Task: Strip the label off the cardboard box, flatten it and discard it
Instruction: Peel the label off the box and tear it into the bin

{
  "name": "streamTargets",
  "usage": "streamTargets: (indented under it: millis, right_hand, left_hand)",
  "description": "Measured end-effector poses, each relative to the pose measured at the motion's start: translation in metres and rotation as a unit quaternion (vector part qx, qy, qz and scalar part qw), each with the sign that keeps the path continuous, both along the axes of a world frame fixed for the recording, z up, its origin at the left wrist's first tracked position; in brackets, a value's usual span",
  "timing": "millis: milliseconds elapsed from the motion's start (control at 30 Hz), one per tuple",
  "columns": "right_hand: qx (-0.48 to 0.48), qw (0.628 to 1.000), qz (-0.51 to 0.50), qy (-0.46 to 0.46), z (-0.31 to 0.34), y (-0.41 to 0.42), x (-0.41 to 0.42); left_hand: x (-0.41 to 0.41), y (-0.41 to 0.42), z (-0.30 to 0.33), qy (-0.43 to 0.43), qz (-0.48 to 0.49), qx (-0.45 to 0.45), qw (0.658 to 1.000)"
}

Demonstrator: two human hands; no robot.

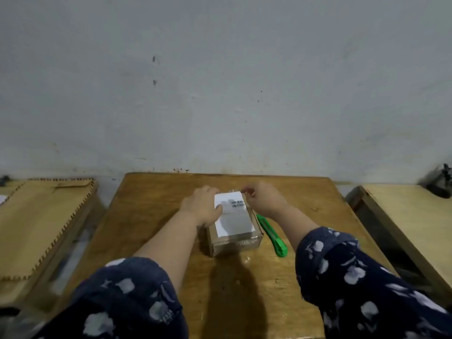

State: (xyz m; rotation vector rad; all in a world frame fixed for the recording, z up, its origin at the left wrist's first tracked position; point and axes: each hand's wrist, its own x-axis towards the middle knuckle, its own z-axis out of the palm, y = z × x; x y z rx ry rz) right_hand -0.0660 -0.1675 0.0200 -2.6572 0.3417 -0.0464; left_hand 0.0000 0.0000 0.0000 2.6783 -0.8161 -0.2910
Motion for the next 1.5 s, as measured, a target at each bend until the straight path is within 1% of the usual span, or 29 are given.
streamTargets:
  millis: [133, 233, 333, 433, 667, 767, 900, 933, 1133, 1300, 1400, 1500]
  right_hand:
    - [0.010, 0.999, 0.000, 0.040, -0.034, -0.011, 0.009]
    - [0.009, 1.000, 0.006, 0.027, -0.056, -0.024, 0.022]
    - [0.019, 1.000, -0.003, 0.008, -0.068, -0.032, 0.036]
    - [0.052, 0.999, -0.011, 0.005, -0.075, -0.038, 0.052]
    - [0.039, 0.999, -0.018, 0.010, -0.082, -0.035, 0.068]
    - [0.062, 0.997, -0.041, -0.006, -0.082, -0.034, 0.071]
    - [0.021, 0.999, -0.021, -0.041, -0.076, -0.033, 0.068]
    - [0.024, 0.999, -0.017, -0.042, -0.074, -0.031, 0.065]
    - [0.166, 0.982, -0.069, -0.051, -0.063, -0.025, 0.054]
    - [0.187, 0.976, -0.095, -0.062, -0.047, -0.031, 0.051]
    - [0.206, 0.972, -0.101, -0.047, -0.043, -0.034, 0.046]
    - [0.218, 0.974, -0.065, -0.025, -0.044, -0.034, 0.043]
  left_hand:
    - [-0.014, -0.010, -0.041, 0.042, 0.021, 0.037, 0.998]
    - [-0.018, -0.017, -0.066, 0.059, 0.050, 0.043, 0.996]
    - [-0.020, -0.022, -0.082, 0.050, 0.074, 0.044, 0.995]
    - [-0.020, -0.022, -0.088, 0.037, 0.080, 0.035, 0.996]
    - [-0.021, -0.021, -0.090, 0.015, 0.088, 0.039, 0.995]
    - [-0.022, -0.021, -0.090, 0.008, 0.092, 0.035, 0.995]
    - [-0.022, -0.021, -0.090, 0.010, 0.094, 0.032, 0.995]
    - [-0.022, -0.020, -0.090, 0.008, 0.094, 0.029, 0.995]
    - [-0.017, -0.019, -0.092, 0.003, 0.077, 0.026, 0.997]
    - [-0.014, -0.016, -0.089, -0.003, 0.051, 0.033, 0.998]
    - [-0.013, -0.015, -0.090, -0.003, 0.044, 0.021, 0.999]
    - [-0.012, -0.013, -0.092, -0.002, 0.045, 0.009, 0.999]
